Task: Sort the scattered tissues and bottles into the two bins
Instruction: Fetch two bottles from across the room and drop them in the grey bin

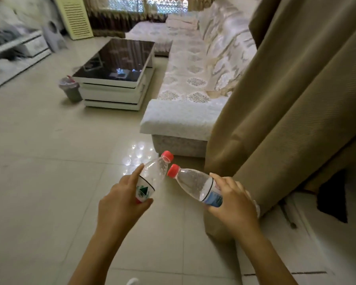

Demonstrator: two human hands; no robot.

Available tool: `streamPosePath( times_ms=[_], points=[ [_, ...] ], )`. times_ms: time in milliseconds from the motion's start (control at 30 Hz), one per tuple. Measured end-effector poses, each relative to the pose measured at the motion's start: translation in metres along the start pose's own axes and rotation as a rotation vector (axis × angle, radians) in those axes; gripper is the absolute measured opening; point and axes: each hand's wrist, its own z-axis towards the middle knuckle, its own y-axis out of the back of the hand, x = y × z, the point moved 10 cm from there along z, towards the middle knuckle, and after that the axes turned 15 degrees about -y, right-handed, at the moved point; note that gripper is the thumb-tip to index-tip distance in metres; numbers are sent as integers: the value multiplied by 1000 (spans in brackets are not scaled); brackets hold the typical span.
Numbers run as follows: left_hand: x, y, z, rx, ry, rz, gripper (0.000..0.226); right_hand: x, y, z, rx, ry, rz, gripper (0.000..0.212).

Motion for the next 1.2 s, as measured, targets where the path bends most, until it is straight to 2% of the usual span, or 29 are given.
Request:
streamPosePath(
  times_ms=[400, 700, 900, 1200],
  points=[
    [238, 102, -96, -155, 346, 36, 93, 269, -115, -26, 70, 303, -6, 78],
    [350, 133, -132, -233, 594, 27, 94, 402, -170, -8, 167, 515, -76, 78],
    [420, 142, -103, -245, 688, 38, 91, 484, -213, 46, 216, 599, -96, 79],
    [545, 181, -3, -254, 773, 88, 91, 632, -260, 147, 239, 710, -107, 77]
  ],
)
